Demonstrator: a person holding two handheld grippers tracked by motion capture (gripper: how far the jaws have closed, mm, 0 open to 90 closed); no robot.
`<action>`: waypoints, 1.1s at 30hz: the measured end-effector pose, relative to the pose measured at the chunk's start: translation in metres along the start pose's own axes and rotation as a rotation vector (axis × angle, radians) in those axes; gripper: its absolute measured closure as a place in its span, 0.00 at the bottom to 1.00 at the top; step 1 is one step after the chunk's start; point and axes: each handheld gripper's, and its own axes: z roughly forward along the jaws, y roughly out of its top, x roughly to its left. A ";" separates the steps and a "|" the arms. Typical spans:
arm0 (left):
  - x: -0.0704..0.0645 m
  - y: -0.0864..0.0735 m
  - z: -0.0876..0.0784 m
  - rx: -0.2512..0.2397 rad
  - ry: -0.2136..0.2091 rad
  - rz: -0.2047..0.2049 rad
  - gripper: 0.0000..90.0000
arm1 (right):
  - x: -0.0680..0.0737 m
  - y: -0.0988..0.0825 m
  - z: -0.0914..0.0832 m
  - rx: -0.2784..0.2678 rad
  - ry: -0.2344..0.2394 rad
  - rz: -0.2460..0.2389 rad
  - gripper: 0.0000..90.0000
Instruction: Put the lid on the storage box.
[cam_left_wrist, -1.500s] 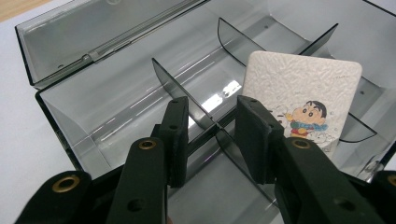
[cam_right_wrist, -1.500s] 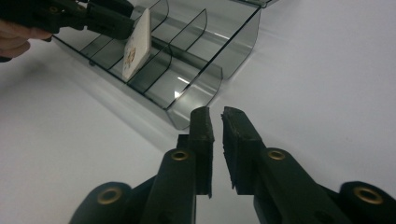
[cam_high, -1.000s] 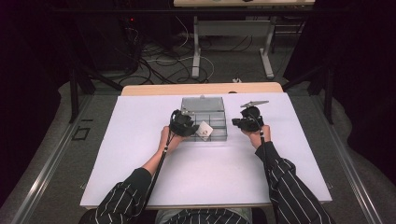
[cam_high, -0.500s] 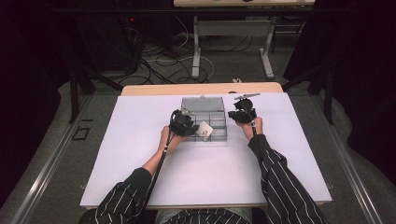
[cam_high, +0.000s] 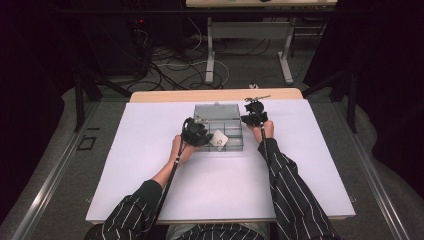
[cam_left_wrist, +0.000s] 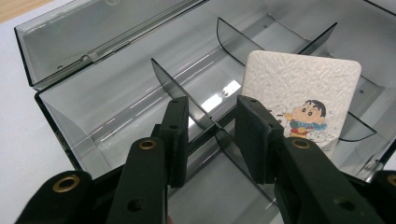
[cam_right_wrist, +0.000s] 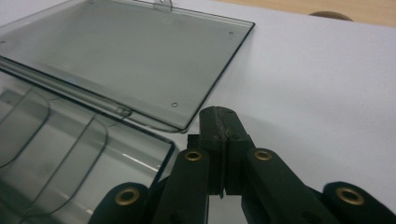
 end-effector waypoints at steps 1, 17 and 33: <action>0.000 0.000 0.000 -0.001 0.000 0.000 0.73 | -0.002 0.000 0.002 0.003 -0.002 -0.003 1.00; 0.000 -0.001 0.000 -0.013 0.004 0.004 0.73 | -0.006 0.003 0.024 0.026 0.026 0.015 1.00; -0.001 -0.001 0.000 -0.013 0.004 0.007 0.73 | -0.009 0.008 0.025 -0.006 0.039 0.048 1.00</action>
